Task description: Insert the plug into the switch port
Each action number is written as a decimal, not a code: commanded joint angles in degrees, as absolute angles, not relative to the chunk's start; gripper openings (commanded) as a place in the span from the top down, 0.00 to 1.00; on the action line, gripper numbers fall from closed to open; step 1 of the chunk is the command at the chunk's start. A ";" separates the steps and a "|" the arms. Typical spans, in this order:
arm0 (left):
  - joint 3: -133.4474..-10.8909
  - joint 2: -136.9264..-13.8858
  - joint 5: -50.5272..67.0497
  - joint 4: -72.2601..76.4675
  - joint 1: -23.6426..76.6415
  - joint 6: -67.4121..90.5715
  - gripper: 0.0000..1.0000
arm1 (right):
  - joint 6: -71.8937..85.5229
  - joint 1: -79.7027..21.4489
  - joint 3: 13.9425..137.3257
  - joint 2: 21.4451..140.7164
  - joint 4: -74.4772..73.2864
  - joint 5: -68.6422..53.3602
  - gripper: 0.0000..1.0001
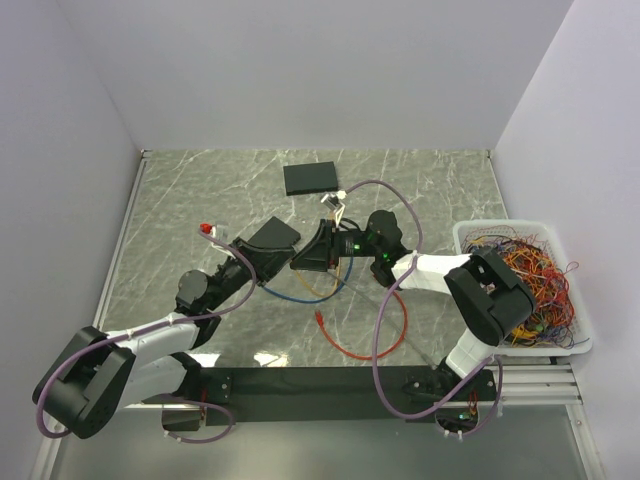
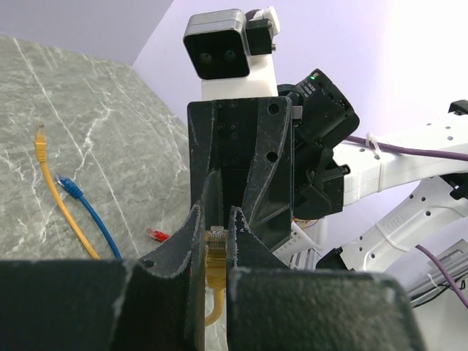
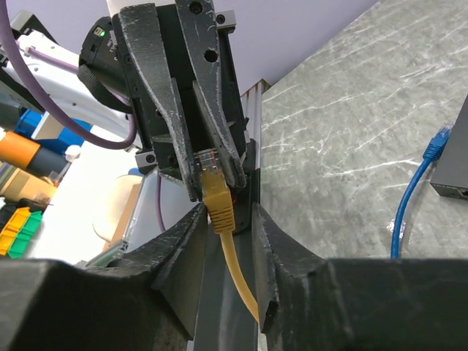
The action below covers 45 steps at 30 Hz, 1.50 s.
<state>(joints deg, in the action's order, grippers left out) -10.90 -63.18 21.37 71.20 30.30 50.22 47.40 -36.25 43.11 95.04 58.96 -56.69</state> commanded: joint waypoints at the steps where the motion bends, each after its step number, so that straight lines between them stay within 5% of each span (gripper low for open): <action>1: -11.95 -61.35 21.97 78.48 30.94 50.63 0.99 | 45.61 -36.83 44.56 94.39 57.30 -56.42 0.65; 10: -11.78 -61.79 20.48 78.66 31.38 50.80 0.99 | 45.53 -37.00 44.56 93.96 57.48 -56.78 0.78; 16: -11.34 -62.58 17.49 79.02 31.82 51.77 0.98 | 45.26 -37.09 44.21 93.25 57.57 -56.87 0.98; 22: -11.25 -62.05 16.00 76.73 31.82 51.42 0.82 | 45.53 -37.09 44.03 93.08 57.66 -56.60 1.00; 29: -10.64 -57.58 12.31 69.97 31.82 49.66 0.27 | 45.26 -37.09 44.30 93.16 56.87 -56.25 1.00; 32: -10.20 -54.24 10.11 65.84 31.82 48.26 0.15 | 45.00 -37.09 44.38 93.25 56.43 -56.16 1.00; 45: -12.99 -41.84 -3.74 39.85 31.64 41.23 0.07 | 42.10 -37.09 45.44 93.25 51.42 -53.97 1.00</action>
<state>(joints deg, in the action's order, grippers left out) -10.52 -43.66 3.92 50.89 31.59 44.86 44.25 -36.77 43.13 94.87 52.18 -55.20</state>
